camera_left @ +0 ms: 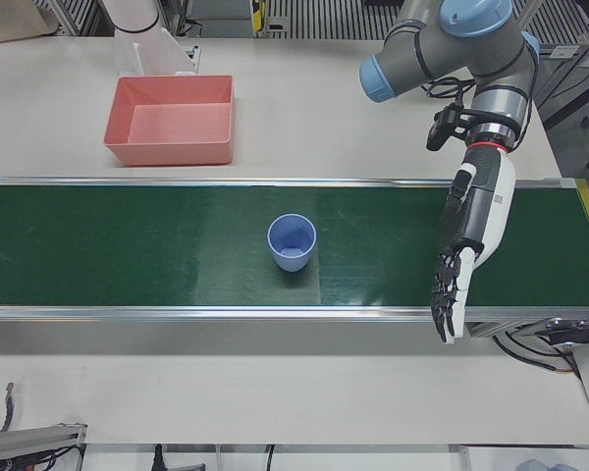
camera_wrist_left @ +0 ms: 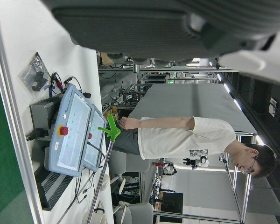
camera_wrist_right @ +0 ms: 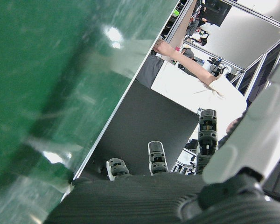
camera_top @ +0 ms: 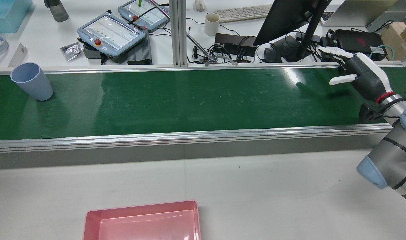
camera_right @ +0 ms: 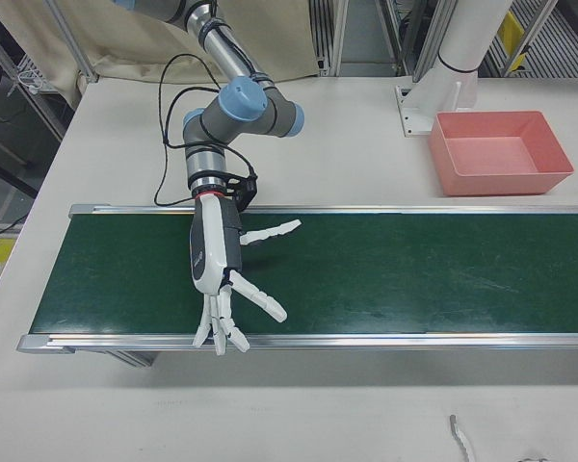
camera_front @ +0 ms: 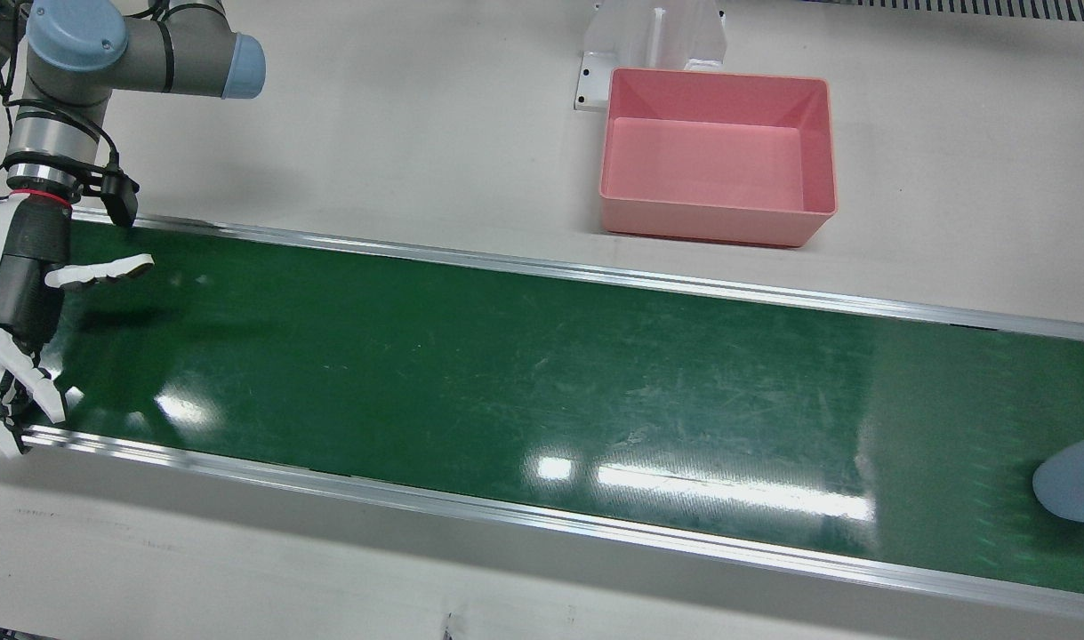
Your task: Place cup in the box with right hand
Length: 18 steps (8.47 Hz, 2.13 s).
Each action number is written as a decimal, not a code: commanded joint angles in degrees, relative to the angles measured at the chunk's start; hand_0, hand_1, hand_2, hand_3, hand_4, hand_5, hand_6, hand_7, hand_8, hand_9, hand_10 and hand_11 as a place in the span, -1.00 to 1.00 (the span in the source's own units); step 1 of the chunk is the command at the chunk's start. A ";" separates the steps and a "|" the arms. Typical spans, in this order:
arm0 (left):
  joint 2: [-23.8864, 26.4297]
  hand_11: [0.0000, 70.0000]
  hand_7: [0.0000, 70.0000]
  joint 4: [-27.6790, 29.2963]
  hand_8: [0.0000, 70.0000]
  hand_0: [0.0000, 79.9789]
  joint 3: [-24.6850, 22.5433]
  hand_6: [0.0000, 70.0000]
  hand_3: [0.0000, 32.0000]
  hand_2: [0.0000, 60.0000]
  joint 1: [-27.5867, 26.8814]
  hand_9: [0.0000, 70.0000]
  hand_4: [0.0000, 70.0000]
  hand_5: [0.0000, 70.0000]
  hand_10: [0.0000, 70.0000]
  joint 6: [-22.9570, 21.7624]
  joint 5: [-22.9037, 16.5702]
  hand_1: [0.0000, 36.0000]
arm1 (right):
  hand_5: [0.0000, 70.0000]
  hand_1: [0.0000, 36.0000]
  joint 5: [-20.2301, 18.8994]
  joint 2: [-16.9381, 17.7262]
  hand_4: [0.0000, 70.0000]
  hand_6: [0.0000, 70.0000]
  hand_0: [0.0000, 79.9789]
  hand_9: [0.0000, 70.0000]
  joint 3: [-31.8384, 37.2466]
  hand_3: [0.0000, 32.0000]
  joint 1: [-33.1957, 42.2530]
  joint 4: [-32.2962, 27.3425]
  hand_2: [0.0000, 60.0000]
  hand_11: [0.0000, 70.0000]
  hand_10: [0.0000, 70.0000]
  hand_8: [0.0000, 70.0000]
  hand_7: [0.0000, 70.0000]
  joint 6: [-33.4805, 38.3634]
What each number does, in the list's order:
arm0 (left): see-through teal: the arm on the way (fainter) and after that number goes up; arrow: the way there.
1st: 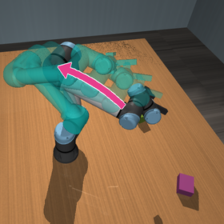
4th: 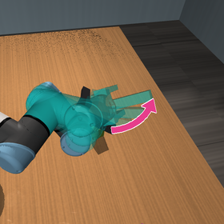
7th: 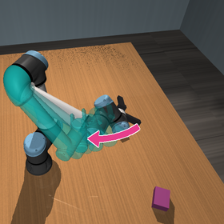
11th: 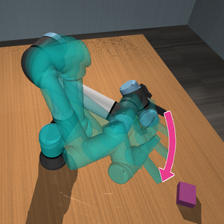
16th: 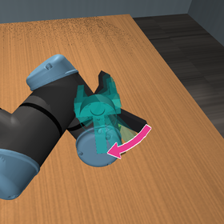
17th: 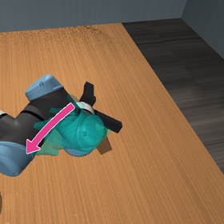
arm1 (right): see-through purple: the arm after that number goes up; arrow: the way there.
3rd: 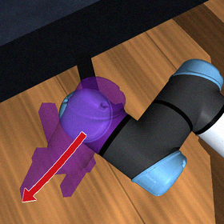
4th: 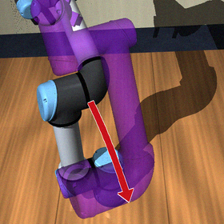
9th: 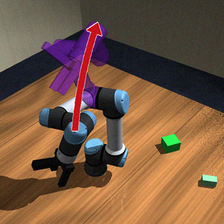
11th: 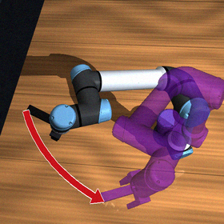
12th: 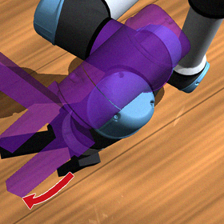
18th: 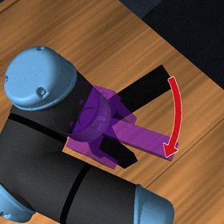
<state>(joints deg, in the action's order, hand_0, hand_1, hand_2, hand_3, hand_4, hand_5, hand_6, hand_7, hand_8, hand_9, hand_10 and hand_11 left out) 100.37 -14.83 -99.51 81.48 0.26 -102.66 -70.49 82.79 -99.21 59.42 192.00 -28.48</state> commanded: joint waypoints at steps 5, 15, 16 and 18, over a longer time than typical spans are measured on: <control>0.00 -1.00 -1.00 -0.02 -1.00 -1.00 0.02 -1.00 -1.00 -1.00 0.00 -1.00 -1.00 -1.00 -1.00 0.00 0.00 -1.00 | -0.98 -1.00 0.00 0.09 -0.59 -1.00 0.10 -0.77 -0.46 1.00 -0.01 0.13 -1.00 -1.00 -1.00 -0.95 -0.34 -0.09; 0.00 -1.00 -1.00 -0.02 -1.00 -1.00 -0.07 -1.00 -1.00 -1.00 0.00 -1.00 -1.00 -1.00 -1.00 0.00 0.00 -1.00 | -0.98 -1.00 0.00 0.27 -0.53 -1.00 0.11 -0.76 -0.37 1.00 -0.80 0.13 -1.00 -1.00 -1.00 -0.95 -0.33 -0.61; 0.00 -1.00 -1.00 -0.02 -1.00 -1.00 0.01 -1.00 -1.00 -1.00 0.00 -1.00 -1.00 -1.00 -1.00 0.00 0.00 -1.00 | -0.98 -1.00 0.00 0.27 -0.53 -1.00 0.11 -0.75 -0.37 1.00 -0.80 0.13 -1.00 -1.00 -1.00 -0.95 -0.33 -0.61; 0.00 -1.00 -1.00 0.07 -1.00 -1.00 0.02 -1.00 -1.00 -1.00 0.00 -1.00 -1.00 -1.00 -1.00 0.00 0.00 -1.00 | -0.98 -1.00 0.00 0.27 -0.51 -1.00 0.11 -0.75 -0.37 1.00 -0.80 0.05 -1.00 -1.00 -1.00 -0.95 -0.33 -0.61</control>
<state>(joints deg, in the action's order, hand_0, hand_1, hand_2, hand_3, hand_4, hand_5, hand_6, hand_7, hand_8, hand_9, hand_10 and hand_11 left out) 100.37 -14.83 -99.53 81.47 0.26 -102.66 -70.45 83.08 -99.58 58.61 192.13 -29.09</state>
